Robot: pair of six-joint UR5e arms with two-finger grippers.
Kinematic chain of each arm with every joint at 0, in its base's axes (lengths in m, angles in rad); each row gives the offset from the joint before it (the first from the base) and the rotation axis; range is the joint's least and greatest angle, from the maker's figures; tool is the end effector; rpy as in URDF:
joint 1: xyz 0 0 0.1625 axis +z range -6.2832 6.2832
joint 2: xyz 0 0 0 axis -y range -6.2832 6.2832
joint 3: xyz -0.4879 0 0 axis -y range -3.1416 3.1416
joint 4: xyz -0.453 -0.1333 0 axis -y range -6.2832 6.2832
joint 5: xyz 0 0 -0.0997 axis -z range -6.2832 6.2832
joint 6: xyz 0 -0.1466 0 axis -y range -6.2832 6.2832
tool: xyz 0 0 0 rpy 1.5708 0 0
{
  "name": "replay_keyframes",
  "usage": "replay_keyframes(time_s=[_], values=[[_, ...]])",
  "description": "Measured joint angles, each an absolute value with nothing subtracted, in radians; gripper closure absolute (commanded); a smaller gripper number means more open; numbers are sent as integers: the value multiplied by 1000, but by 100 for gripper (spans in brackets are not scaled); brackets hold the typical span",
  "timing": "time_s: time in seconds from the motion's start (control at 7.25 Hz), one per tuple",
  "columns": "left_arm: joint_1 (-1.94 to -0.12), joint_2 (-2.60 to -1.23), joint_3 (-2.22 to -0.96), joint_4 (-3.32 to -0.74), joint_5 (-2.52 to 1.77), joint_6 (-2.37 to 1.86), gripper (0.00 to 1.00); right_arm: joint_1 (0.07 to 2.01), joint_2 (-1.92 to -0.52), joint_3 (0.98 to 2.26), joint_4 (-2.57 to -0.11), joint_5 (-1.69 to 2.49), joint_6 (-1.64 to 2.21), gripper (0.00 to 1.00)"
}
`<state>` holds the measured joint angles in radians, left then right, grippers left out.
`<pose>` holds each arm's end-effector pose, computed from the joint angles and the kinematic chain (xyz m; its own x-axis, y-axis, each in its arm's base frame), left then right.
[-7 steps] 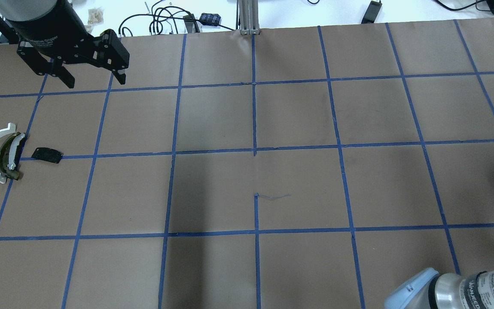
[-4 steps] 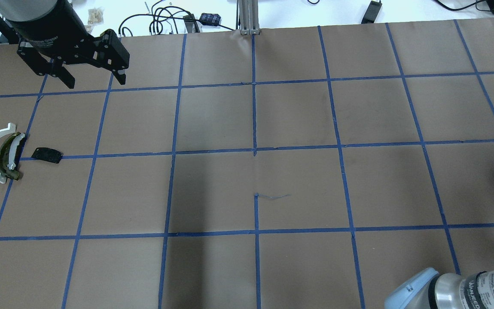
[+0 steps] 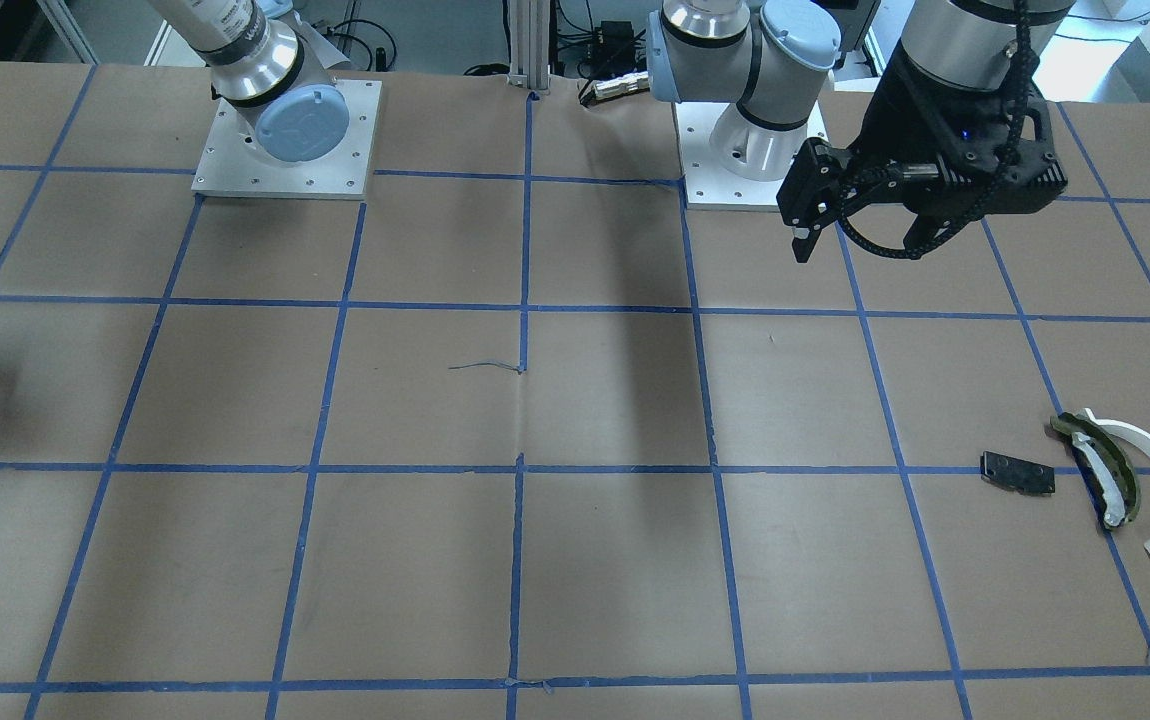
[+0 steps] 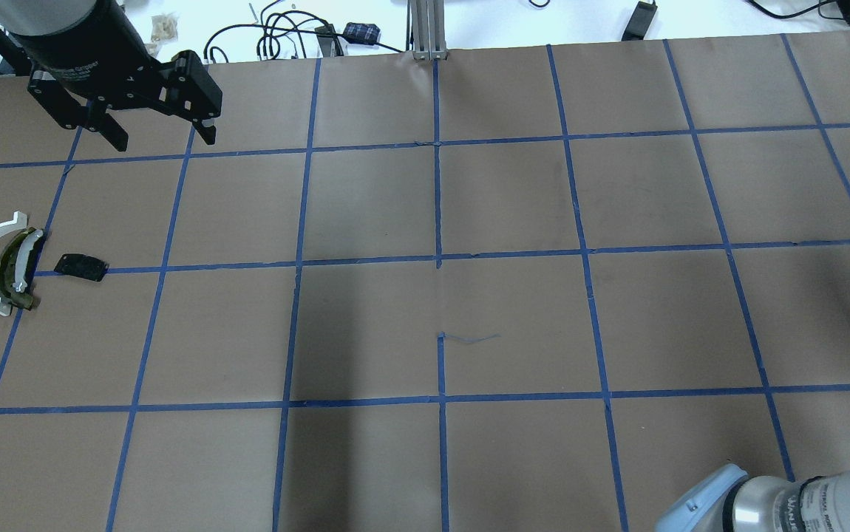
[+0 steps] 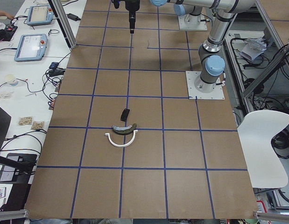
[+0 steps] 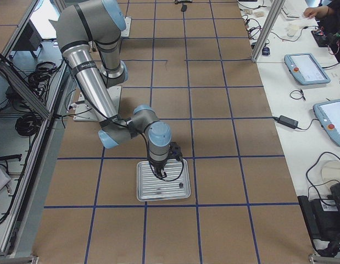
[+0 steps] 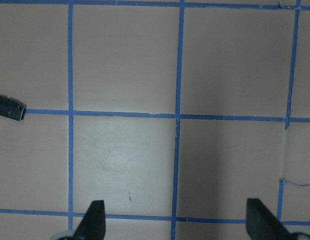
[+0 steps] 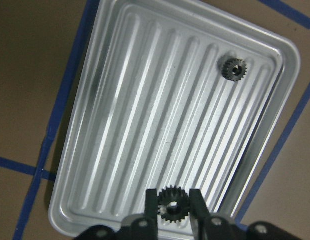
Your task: Place bearing gear from tray to pile
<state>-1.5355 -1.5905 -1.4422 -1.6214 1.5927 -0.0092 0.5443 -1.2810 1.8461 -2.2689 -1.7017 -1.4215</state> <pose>-0.1100 -0.5722 0.5590 -0.9987 -0.0457 -0.0213 -0.0444 0.9973 -0.0585 -0.4885 -0.4291 0.2566 -0.9127 -0.3800 0.1504 -0.3669 0.9239 0.1082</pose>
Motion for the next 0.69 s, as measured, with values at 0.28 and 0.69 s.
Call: replay_keyframes(time_s=[0.28, 0.69], values=[[-1535, -1589, -1443, -1621, 1594, -9, 0, 615, -1354, 1846, -2221, -1677, -1299, 97], [-1535, -1587, -1444, -1621, 1593, -9, 0, 930, -1397, 1848, -2129, -1652, -914, 95]])
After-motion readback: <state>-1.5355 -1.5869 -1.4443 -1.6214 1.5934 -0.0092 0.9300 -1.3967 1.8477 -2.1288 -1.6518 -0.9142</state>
